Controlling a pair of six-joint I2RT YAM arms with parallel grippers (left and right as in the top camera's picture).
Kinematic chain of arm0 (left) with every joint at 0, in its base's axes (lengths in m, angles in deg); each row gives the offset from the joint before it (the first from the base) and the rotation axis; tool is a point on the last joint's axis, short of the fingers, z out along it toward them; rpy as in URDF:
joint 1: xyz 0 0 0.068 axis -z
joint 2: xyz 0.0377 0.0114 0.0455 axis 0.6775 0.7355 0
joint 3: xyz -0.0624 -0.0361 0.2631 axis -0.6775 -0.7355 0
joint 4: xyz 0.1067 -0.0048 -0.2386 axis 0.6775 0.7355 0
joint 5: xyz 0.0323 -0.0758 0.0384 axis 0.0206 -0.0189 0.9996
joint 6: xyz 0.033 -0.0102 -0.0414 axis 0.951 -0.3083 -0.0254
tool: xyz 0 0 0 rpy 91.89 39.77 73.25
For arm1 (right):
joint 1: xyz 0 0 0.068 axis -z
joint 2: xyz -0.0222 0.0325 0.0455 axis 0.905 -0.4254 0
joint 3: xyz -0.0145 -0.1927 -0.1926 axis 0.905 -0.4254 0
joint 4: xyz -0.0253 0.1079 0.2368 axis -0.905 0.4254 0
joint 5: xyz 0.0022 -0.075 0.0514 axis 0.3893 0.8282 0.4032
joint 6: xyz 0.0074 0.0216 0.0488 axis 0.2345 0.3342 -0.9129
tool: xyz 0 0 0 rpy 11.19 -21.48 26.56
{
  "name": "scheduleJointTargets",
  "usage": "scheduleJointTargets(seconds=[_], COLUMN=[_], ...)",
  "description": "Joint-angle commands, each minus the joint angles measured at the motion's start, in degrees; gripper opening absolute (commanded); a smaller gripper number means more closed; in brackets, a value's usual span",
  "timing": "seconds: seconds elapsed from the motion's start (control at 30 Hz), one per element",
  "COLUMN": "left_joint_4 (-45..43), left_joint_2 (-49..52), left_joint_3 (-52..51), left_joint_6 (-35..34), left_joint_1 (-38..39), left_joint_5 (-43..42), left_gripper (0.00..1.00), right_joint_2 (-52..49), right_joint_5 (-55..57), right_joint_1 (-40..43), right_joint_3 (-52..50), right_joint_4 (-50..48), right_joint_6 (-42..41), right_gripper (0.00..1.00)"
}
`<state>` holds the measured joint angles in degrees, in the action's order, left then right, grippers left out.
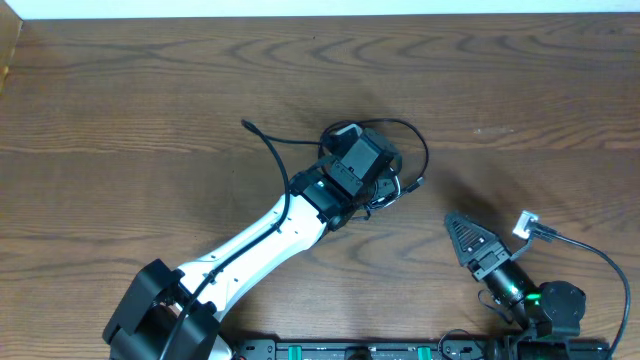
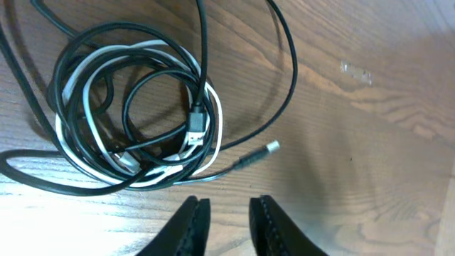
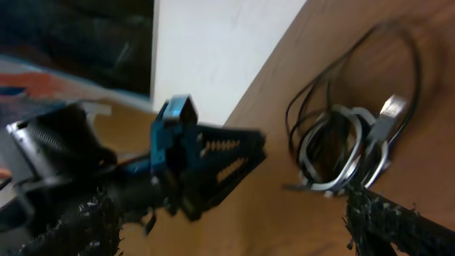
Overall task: Untangle cables
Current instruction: 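Move the right gripper toward the bundle beside the left gripper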
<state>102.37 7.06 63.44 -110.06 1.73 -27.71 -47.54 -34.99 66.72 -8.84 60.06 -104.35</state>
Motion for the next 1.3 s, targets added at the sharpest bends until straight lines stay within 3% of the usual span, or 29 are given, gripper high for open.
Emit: scheduleJointTargets(seconds=[0.0, 0.13, 0.23, 0.37, 0.5, 0.73, 1.0, 1.27], left_joint_4=[0.81, 3.10, 5.62, 8.98, 11.98, 16.39, 19.74, 20.61], left_joint_2=[-0.20, -0.20, -0.20, -0.20, -0.33, -3.17, -10.08, -11.98], left_joint_3=[0.26, 0.26, 0.28, 0.28, 0.28, 0.28, 0.28, 0.28], left_joint_6=[4.79, 6.73, 6.73, 6.71, 6.73, 6.73, 6.93, 6.93], left_joint_1=[0.07, 0.04, 0.04, 0.04, -0.85, -3.98, -6.19, -6.19], left_joint_5=[-0.87, 3.15, 6.05, 9.46, 10.36, 10.14, 10.16, 10.14], left_gripper=[0.33, 0.47, 0.53, 0.55, 0.55, 0.55, 0.56, 0.56], right_joint_2=[0.15, 0.13, 0.13, 0.07, -0.02, -1.49, -14.80, -29.59], right_joint_5=[-4.68, -6.05, -8.00, -9.05, -10.03, -7.67, -5.75, -5.95], right_joint_1=[-0.48, -0.48, -0.48, -0.50, -0.50, -0.50, -0.50, -0.50], right_joint_3=[-0.11, -0.11, -0.11, -0.11, -0.11, -0.07, 3.06, 16.06], right_joint_4=[0.28, 0.92, 1.16, 1.33, 1.38, 1.27, 1.95, 13.94], right_joint_6=[-0.63, 7.34, 7.87, 7.89, 10.36, 14.51, 16.90, 23.98], right_gripper=[0.99, 0.99, 0.91, 0.78, 0.72, 0.72, 0.72, 0.70])
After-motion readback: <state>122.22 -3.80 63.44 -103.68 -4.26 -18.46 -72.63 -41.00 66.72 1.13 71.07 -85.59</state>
